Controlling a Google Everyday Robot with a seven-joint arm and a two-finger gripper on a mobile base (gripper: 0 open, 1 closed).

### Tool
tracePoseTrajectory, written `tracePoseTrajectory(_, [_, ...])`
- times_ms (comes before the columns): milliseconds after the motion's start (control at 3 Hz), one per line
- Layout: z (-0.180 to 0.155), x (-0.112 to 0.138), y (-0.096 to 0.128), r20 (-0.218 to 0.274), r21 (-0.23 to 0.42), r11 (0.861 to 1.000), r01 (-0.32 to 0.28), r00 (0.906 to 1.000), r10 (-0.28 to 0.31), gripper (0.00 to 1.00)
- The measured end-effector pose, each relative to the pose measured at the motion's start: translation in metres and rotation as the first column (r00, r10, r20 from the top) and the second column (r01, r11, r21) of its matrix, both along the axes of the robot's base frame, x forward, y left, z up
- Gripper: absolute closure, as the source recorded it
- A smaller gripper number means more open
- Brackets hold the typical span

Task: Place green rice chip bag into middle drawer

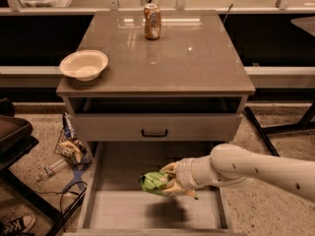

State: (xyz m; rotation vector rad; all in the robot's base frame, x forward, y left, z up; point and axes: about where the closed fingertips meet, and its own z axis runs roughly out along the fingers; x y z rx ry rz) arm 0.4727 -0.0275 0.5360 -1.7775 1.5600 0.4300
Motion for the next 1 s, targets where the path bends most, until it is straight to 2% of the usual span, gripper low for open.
tracePoseTrajectory(333, [-0.0004,-0.0005,0.0013,-0.001,0.001,1.0,-0.003,1.0,0.003,0.07])
tracePoseTrajectory(667, [-0.0007,-0.0009,0.0022,-0.002,0.001,1.0,-0.004,1.0,0.004,0.0])
tracePoseTrajectory(1000, [-0.0007,-0.0009,0.0023,-0.002,0.001,1.0,-0.005,1.0,0.005,0.0])
